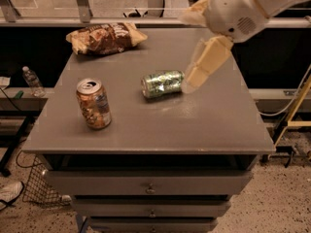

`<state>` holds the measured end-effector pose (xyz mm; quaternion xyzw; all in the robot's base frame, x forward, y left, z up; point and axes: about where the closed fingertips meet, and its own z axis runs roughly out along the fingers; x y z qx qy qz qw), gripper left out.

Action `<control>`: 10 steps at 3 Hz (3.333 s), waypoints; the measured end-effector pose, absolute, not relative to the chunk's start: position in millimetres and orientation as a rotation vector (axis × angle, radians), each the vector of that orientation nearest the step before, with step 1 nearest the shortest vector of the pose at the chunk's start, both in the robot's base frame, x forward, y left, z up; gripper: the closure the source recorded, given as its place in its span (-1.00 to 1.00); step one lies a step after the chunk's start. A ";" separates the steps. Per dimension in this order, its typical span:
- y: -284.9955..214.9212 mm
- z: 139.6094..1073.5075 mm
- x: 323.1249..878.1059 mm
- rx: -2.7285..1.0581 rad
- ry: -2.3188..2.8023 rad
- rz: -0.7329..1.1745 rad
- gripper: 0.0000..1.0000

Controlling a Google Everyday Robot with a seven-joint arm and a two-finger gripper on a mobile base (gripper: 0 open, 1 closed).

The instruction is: Pick orange can

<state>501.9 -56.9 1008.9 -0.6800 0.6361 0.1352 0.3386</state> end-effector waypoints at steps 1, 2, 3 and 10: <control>0.9 1004.1 496.1 -1.943 1.515 0.403 -1.00; 16.0 1003.4 494.1 -1.982 1.480 0.414 -1.00; 16.0 1003.4 494.0 -1.982 1.480 0.414 -1.00; 123.2 910.5 506.6 -2.092 1.570 0.728 -1.00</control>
Offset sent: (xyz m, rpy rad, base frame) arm -0.0062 0.0613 -0.0052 -0.0319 -0.0054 0.1850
